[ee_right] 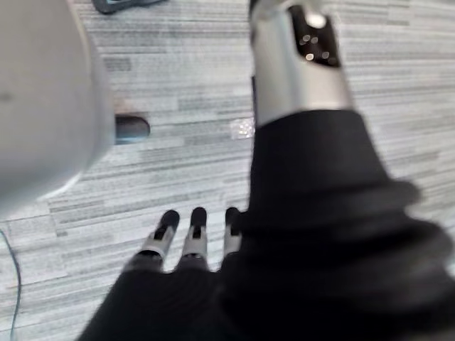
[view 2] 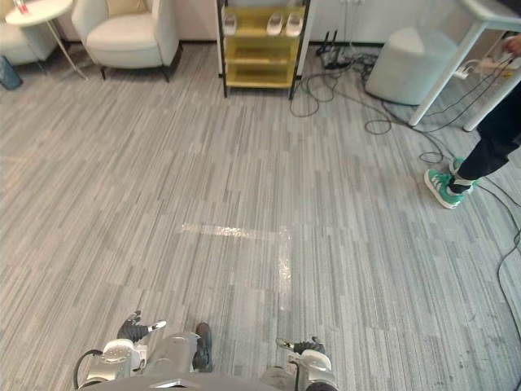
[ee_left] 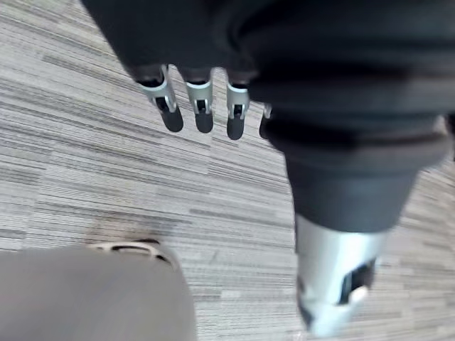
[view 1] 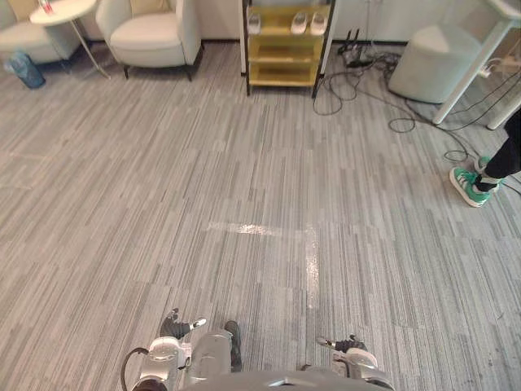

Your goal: Pick up cushions and gather them together orderly.

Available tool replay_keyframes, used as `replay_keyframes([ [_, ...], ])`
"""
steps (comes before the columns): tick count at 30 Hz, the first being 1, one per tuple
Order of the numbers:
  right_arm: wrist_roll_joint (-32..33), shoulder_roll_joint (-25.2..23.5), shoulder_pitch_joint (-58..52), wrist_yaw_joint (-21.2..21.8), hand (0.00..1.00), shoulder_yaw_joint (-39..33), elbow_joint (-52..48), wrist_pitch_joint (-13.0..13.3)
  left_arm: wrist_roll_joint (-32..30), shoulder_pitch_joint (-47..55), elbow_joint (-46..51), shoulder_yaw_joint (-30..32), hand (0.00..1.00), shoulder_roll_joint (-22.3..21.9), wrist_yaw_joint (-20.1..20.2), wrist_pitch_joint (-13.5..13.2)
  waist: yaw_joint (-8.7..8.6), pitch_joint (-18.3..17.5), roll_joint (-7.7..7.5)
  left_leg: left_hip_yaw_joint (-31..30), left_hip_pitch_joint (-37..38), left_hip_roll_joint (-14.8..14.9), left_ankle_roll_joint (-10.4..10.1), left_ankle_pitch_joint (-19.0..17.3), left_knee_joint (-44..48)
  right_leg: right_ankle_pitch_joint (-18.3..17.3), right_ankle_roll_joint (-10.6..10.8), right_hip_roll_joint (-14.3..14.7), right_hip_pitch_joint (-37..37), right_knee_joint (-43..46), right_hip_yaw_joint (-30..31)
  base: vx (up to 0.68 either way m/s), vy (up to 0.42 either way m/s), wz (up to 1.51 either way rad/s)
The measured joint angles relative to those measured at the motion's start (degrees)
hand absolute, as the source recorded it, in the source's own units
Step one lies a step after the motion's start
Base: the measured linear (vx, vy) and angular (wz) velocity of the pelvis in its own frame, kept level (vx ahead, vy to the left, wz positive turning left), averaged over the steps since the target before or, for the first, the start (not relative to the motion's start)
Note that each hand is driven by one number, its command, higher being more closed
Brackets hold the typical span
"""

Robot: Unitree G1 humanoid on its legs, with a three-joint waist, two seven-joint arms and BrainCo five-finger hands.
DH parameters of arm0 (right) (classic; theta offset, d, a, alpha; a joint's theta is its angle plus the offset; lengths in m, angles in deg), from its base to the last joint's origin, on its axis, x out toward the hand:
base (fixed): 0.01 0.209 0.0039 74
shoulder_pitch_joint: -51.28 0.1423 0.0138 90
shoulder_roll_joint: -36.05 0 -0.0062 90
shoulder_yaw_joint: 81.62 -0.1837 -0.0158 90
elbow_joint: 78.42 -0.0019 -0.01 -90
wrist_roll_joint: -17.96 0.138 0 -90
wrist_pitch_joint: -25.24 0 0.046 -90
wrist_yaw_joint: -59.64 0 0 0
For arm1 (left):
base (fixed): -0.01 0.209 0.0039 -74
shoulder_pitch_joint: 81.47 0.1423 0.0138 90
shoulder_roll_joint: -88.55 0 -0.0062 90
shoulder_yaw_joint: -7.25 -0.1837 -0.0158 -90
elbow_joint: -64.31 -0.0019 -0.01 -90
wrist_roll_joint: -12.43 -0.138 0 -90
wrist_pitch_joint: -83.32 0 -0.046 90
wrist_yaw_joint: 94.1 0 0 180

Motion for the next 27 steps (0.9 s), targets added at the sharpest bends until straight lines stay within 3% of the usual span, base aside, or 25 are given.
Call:
replay_keyframes([
  [2, 0.0, -0.8, 0.8, 0.1, 0.00, 0.0, 0.0, 0.0, -0.1, 0.2, -0.8, 3.0, 0.00, 0.5, 0.1, 0.6, 0.39, 0.3, -0.50, 0.8, -0.1, -0.5, 1.8, -1.5, 7.5, 3.2, -0.1, -2.0, 4.0, -3.0, 1.5, 0.37, 0.132, -0.30],
  [3, -0.1, -1.2, 0.5, 0.1, 0.00, -0.1, 0.0, 0.0, -0.1, 0.9, -0.6, 3.7, 0.00, 0.5, 0.1, 0.6, 0.69, 0.2, -1.14, 0.1, -0.7, -1.4, 2.7, -2.1, 9.3, 3.0, 0.2, -2.6, 3.9, -1.3, 2.5, 0.30, 0.184, -0.46],
  [4, -0.1, -0.8, -1.0, 0.1, 0.00, -0.1, 0.0, 0.1, -0.1, 3.1, -0.3, 3.8, 0.00, -0.4, 0.1, 0.7, 1.21, -2.7, 0.01, -2.8, 1.2, -1.7, 2.9, -5.5, 3.9, 0.3, 2.9, -1.9, 0.0, 6.6, 4.5, 0.16, 0.125, -0.64],
  [5, -0.2, -0.9, -1.0, 0.1, 0.00, 0.0, 0.0, 0.4, -0.1, 4.1, -0.6, 3.3, 0.00, -0.3, 0.1, 0.6, 1.24, -3.0, 0.12, -2.2, 2.0, -2.1, 2.8, -7.9, 4.0, -2.6, 5.0, -2.5, -2.8, 13.5, 5.8, 0.21, 0.171, -0.75],
  [6, 0.1, -1.6, -1.2, 0.4, 0.00, 0.0, -0.9, 0.5, -0.1, 4.4, -1.9, 2.0, 0.00, 1.4, 0.3, 1.1, 0.74, -2.7, -2.08, -0.7, 3.8, -3.9, 3.1, -9.7, 4.2, -4.5, 8.8, -4.9, -10.1, 30.4, 7.7, 0.15, 0.095, -0.38],
  [8, -0.3, -1.7, -1.6, 0.4, 0.00, -0.1, -2.2, 0.7, -0.1, 4.3, -1.9, 0.0, 0.00, 3.3, 0.2, 1.9, -1.10, -2.1, -4.20, -0.7, 7.0, -5.5, 4.3, -11.1, 5.0, -0.1, 12.4, -6.4, -17.9, 50.1, 7.9, 0.32, 0.051, 0.16],
  [9, -0.4, -1.2, -2.0, 0.4, 0.00, -0.2, -2.1, 0.6, -0.1, 4.5, -1.9, -0.1, 0.00, 3.6, 0.1, 2.0, -1.33, -1.9, -4.47, -1.3, 9.6, -5.8, 4.8, -12.2, 5.2, 0.5, 10.2, -7.2, -20.6, 58.0, 5.2, 0.39, 0.017, 0.35],
  [11, -0.2, -1.0, -2.4, 0.5, 0.00, -0.7, -2.4, 0.8, -0.1, 4.5, -1.8, -0.3, 0.00, 3.7, -0.1, 2.1, -1.54, -1.8, -4.67, -1.9, 13.1, -5.9, 4.9, -12.8, 3.8, -0.9, 5.1, -8.5, -22.7, 61.6, 0.4, 0.37, -0.015, 0.18],
  [13, -0.3, -1.0, -2.2, 0.4, 0.00, -0.6, -3.4, 0.9, 0.0, 3.6, -1.2, -0.3, 0.00, 3.2, -0.1, 2.2, -2.43, -1.7, -4.15, -3.0, 18.0, -5.1, 4.8, -12.7, -0.7, -4.3, 0.8, -10.1, -26.3, 57.6, -7.2, 0.39, -0.051, 0.22],
  [14, -0.3, -1.0, -2.0, 0.5, 0.00, -0.6, -3.8, 0.9, 0.1, 2.9, -1.2, -0.3, 0.00, 3.0, -0.1, 2.2, -2.45, -1.5, -3.88, -3.3, 19.1, -4.8, 4.6, -12.7, -1.7, -5.1, 0.4, -10.1, -26.9, 54.5, -8.8, 0.36, -0.098, 0.22],
  [15, -1.0, -0.7, -1.6, 0.5, 0.00, -0.6, -4.1, 0.9, 0.3, 2.2, -1.2, -0.4, 0.00, 2.4, -0.1, 2.2, -2.53, -1.0, -3.16, -3.4, 22.1, -3.6, 4.2, -12.5, -4.1, -5.9, -0.5, -9.0, -27.4, 45.8, -11.0, 0.39, -0.131, 0.17],
  [17, -1.3, -0.6, -1.1, 0.5, 0.00, -0.4, -4.3, 0.9, 0.6, 1.8, -1.2, -0.7, 0.00, 1.8, -0.1, 2.1, -3.71, -0.7, -2.41, -4.7, 25.0, -1.8, 3.8, -12.2, -6.8, -3.7, -0.2, -5.5, -27.3, 29.4, -9.8, 0.41, -0.159, 0.27],
  [18, -1.3, -0.7, -0.6, 0.5, 0.00, -0.2, -4.3, 0.9, 0.6, 1.7, -1.4, -1.4, 0.00, 1.8, -0.1, 2.0, -4.13, -0.8, -2.78, -5.4, 25.8, -1.5, 3.6, -12.1, -7.9, 0.3, 0.4, -4.1, -27.2, 19.3, -7.5, 0.44, -0.218, 0.45],
  [19, -1.2, -0.7, -1.2, 0.6, 0.00, -0.1, -3.8, 0.9, 0.6, 1.6, -1.4, -1.7, 0.00, 2.1, 0.0, 1.8, -4.29, -0.8, -3.87, -7.0, 26.8, -2.1, 2.8, -12.1, -8.8, 7.9, 1.1, -3.4, -26.6, 9.7, -4.5, 0.56, -0.300, 0.45],
  [20, -1.2, -0.6, -1.2, 0.6, 0.00, -0.2, -3.7, 0.8, 0.6, 1.5, -1.5, -1.7, 0.00, 2.0, 0.0, 1.8, -4.54, -1.0, -4.69, -7.9, 27.0, -2.1, 2.2, -12.2, -9.0, 12.5, 1.2, -3.4, -25.6, 8.6, -3.9, 0.55, -0.298, 0.42],
  [21, -1.7, 0.7, -0.2, 0.6, 0.00, -0.4, -3.1, 0.7, 0.5, 0.8, -2.5, -1.7, 0.00, 0.0, 0.2, 1.6, -4.60, -0.5, -1.85, -10.8, 27.6, -0.3, 0.9, -11.3, -9.4, 13.2, -0.4, -1.7, -24.6, 9.8, -4.1, 0.53, -0.290, 0.30],
  [24, -2.3, 1.8, 0.6, 0.6, 0.00, -0.7, -1.7, 0.7, 0.4, 0.6, -3.4, -1.6, 0.00, -0.7, 0.1, 1.5, -4.59, -0.6, -0.83, -15.7, 29.2, 1.4, -1.6, -7.7, -7.6, 5.8, -2.5, -1.6, -25.1, 19.2, -6.1, 0.42, -0.207, 0.27],
  [27, -2.3, 1.9, 0.5, 0.6, 0.00, -0.5, -0.6, 0.7, 0.1, 0.4, -3.7, -1.9, 0.00, -0.6, 0.3, 1.4, -4.59, -1.0, -0.43, -18.2, 27.6, 3.3, -3.7, -5.5, -1.7, 3.0, -3.0, -0.3, -22.1, 19.1, -8.2, 0.36, -0.147, 0.28],
])
